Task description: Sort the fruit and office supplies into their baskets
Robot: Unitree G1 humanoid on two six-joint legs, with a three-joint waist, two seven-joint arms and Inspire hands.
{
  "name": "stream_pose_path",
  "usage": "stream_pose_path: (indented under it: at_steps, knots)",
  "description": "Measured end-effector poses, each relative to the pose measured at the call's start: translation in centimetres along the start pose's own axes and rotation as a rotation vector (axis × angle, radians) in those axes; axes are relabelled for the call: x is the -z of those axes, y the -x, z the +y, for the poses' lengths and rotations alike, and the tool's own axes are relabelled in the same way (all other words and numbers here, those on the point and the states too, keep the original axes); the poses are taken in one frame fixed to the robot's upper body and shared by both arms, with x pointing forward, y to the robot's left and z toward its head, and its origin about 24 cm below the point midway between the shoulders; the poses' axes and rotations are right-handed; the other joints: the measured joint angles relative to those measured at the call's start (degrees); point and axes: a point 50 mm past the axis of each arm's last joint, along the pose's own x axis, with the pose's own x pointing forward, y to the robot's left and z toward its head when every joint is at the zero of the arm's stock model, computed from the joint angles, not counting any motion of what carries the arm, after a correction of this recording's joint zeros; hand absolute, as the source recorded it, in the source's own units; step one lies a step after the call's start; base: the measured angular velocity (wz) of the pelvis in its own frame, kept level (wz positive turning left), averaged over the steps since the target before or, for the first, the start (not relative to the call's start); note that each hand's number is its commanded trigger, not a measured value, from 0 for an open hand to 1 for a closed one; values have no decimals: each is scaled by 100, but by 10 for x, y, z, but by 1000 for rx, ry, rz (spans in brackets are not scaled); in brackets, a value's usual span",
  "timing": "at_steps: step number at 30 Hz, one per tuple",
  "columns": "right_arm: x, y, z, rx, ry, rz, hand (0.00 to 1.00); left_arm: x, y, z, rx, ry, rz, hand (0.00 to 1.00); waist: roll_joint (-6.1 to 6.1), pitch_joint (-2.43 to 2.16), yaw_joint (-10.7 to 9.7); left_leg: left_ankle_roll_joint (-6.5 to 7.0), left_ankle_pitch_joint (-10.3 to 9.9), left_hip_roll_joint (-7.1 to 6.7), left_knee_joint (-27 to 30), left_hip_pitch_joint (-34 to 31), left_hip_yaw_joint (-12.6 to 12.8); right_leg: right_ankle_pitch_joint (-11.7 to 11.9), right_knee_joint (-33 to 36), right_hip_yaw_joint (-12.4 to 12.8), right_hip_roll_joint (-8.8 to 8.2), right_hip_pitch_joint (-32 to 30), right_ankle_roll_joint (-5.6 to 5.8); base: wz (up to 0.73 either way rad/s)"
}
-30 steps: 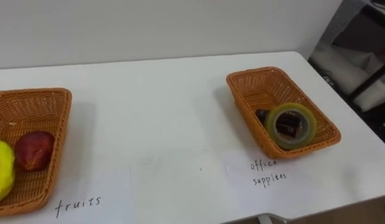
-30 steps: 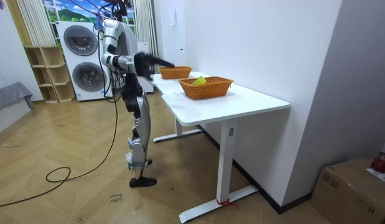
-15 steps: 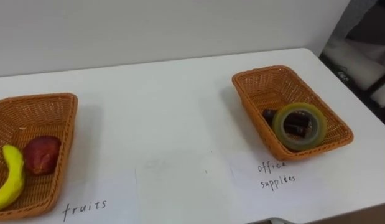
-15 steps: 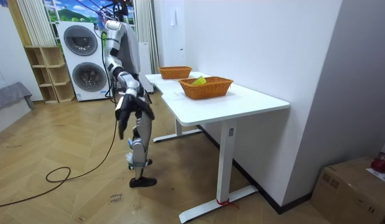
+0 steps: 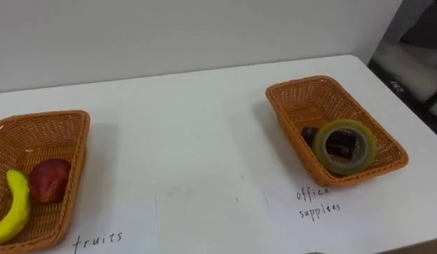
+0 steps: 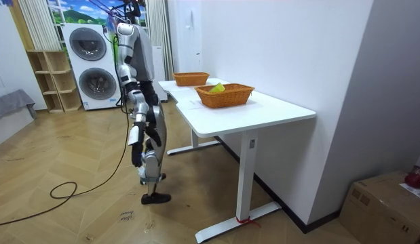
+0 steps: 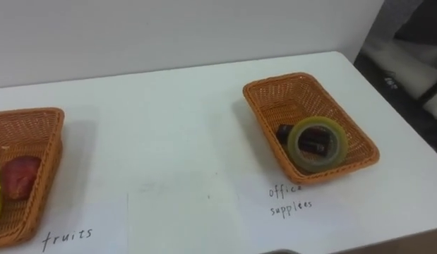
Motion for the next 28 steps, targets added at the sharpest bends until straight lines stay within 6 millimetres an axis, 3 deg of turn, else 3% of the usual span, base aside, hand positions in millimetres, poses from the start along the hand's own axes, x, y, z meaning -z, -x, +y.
stream_pose_path:
  at_steps: [5, 8, 11, 14, 19, 28]
  knots:
    - [14, 7, 20, -236, 473, -119, 0, -1, 0, -3, 35, -10, 4, 0, 20, 4, 214, 3, -30, 2, 81, 6, -40, -19, -73, -15, 5, 61, 4, 4]
    - [8, 16, 43, -343, 723, -236, 0, -5, 1, -8, 54, -59, -18, 0, 43, 13, 387, -1, -32, 8, 79, 3, -29, -12, -70, -10, 12, 62, 2, 0]
    - [5, 25, 63, -434, 850, -310, 0, -12, 1, -14, 77, -110, -36, 0, 47, 15, 502, -8, -41, 9, 77, 20, -96, -6, -89, -86, 12, 123, 0, 12]
    - [3, 31, 74, -499, 910, -338, 0, -14, 2, -18, 95, -129, -42, 0, 72, 30, 650, -14, -49, 19, 78, 17, -124, -5, -91, -147, 14, 161, -1, 9]
    - [4, 35, 83, -553, 961, -353, 0, -11, 3, -20, 120, -153, -25, 0, 139, 77, 671, -13, -65, 17, 76, -3, -172, -5, -94, -215, 12, 194, -1, 7]
    - [8, 35, 80, -571, 962, -329, 0, -13, 3, -21, 131, -184, -29, 0, 144, 74, 639, -10, -71, 0, 92, -46, -313, -6, -93, -307, -4, 215, -1, 6]
